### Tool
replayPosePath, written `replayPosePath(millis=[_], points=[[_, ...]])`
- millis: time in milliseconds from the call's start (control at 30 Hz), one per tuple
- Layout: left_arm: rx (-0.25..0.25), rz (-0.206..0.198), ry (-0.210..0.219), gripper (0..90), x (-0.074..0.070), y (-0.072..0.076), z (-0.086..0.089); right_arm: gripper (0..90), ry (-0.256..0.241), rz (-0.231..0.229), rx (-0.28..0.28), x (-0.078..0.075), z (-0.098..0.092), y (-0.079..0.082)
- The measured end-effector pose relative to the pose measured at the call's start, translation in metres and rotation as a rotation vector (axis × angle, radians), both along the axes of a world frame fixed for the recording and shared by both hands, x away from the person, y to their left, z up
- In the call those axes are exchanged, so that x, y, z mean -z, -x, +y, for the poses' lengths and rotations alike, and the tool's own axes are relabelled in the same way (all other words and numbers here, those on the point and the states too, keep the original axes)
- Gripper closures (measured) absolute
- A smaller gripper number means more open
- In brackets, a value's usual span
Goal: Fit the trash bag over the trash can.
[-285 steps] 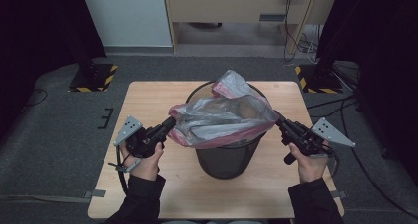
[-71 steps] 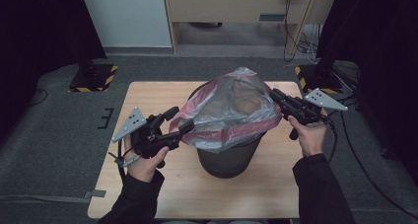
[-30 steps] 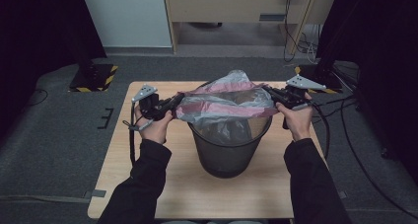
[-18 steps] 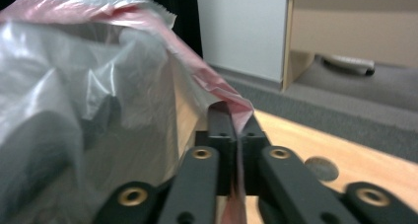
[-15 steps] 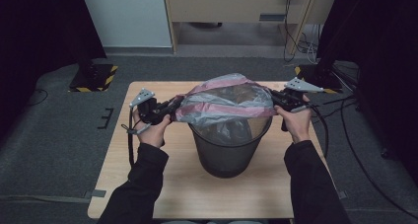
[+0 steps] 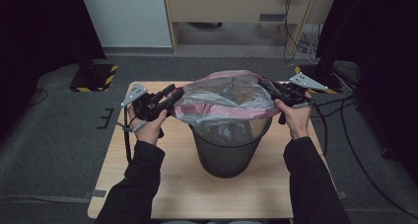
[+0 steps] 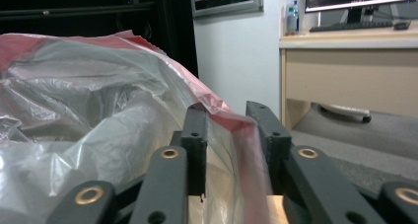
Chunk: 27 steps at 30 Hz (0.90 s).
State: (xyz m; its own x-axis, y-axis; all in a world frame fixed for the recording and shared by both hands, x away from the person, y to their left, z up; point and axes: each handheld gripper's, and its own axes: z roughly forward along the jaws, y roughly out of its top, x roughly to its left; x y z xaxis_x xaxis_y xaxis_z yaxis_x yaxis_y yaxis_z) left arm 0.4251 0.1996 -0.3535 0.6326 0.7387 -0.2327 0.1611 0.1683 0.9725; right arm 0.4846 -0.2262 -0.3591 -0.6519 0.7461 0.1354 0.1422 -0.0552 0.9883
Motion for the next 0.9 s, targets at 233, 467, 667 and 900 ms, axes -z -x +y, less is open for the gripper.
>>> replayPosePath(millis=[233,467,667,900], points=[[0.04,-0.053,-0.032,45.6,-0.009,0.008,0.002,62.8,0.013,-0.048,-0.001,-0.013,-0.001,0.004],[0.105,-0.028,-0.038,48.0,-0.022,0.003,-0.001,75.1,0.069,-0.037,-0.034,-0.021,0.006,-0.002],[0.073,-0.007,-0.077,71.9,-0.028,-0.002,-0.007,90.0,0.073,-0.025,-0.046,-0.02,0.008,-0.003],[0.002,0.084,-0.145,89.9,-0.018,-0.015,-0.014,90.0,0.113,0.003,-0.045,-0.015,0.011,-0.006]])
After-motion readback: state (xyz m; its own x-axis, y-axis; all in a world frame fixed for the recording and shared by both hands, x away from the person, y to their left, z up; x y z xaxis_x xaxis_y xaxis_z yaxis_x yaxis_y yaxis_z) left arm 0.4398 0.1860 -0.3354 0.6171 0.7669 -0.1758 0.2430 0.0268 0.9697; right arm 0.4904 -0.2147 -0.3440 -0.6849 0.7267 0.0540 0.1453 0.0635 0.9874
